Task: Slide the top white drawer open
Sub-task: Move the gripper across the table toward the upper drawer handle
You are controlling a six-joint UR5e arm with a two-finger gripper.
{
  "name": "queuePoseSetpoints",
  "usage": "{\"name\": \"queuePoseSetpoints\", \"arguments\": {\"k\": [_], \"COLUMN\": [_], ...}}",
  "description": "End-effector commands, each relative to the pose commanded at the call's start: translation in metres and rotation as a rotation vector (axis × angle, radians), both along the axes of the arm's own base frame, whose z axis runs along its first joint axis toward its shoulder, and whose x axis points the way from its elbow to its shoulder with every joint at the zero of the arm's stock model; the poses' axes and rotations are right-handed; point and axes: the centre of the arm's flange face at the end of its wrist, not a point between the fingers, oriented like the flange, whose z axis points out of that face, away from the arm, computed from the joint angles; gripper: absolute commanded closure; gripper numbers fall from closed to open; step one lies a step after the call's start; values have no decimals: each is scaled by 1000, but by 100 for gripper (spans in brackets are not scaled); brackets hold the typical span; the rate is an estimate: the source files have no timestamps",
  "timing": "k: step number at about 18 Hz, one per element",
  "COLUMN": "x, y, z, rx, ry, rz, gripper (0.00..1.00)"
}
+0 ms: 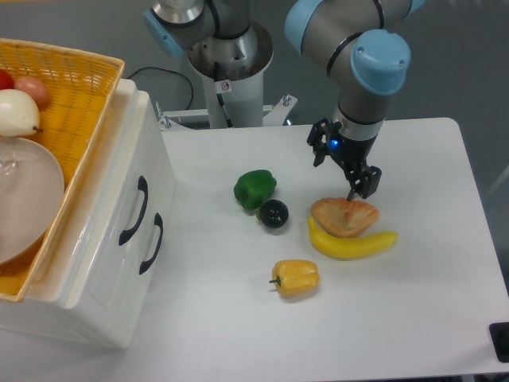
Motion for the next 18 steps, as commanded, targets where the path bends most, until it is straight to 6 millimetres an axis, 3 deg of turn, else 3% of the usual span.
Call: {"name": "queuePoseSetpoints", "arguments": {"k": [5,13,18], "x": [1,34,50], "y": [13,78,97], "z": [15,12,16], "rx": [16,-6,81], "ry": [-76,-158,-320], "rz": [143,493,623], "gripper": [0,0,0]}}
